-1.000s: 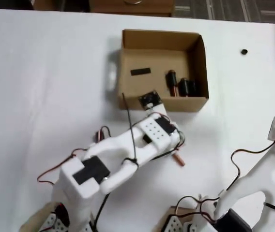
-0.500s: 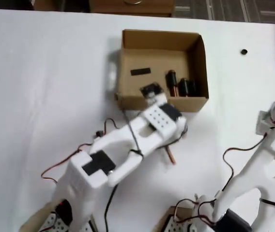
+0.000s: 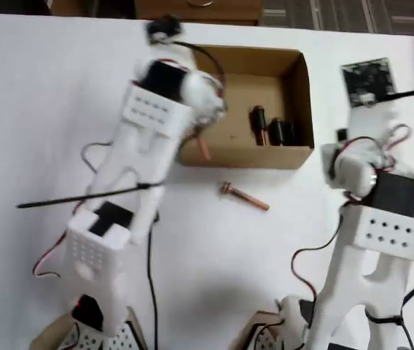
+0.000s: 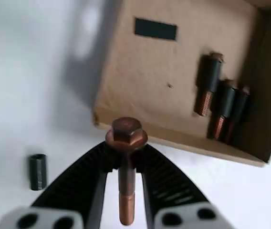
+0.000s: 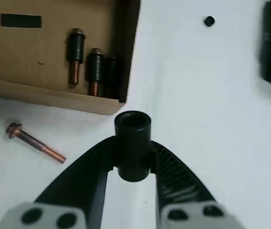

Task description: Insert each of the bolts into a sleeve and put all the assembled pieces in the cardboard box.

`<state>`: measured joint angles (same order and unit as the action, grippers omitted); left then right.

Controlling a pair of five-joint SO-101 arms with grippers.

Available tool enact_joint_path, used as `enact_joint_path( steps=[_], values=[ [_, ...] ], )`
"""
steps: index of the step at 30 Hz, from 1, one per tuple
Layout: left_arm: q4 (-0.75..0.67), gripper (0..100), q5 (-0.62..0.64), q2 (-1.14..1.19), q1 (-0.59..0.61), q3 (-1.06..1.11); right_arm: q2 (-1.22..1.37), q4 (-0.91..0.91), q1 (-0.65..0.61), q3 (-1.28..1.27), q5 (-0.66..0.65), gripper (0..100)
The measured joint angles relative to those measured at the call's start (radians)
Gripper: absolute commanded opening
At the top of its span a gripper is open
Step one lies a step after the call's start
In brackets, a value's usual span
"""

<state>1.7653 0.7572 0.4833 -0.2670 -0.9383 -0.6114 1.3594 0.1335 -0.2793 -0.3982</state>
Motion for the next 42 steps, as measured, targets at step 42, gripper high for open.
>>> enact_joint_path(
  steps=[42],
  values=[
    [-0.054,2,-0.387,-1.028,0.038,0.861,-0.517,-0.258,-0.838,-0.664,0.388,1.9]
  ],
)
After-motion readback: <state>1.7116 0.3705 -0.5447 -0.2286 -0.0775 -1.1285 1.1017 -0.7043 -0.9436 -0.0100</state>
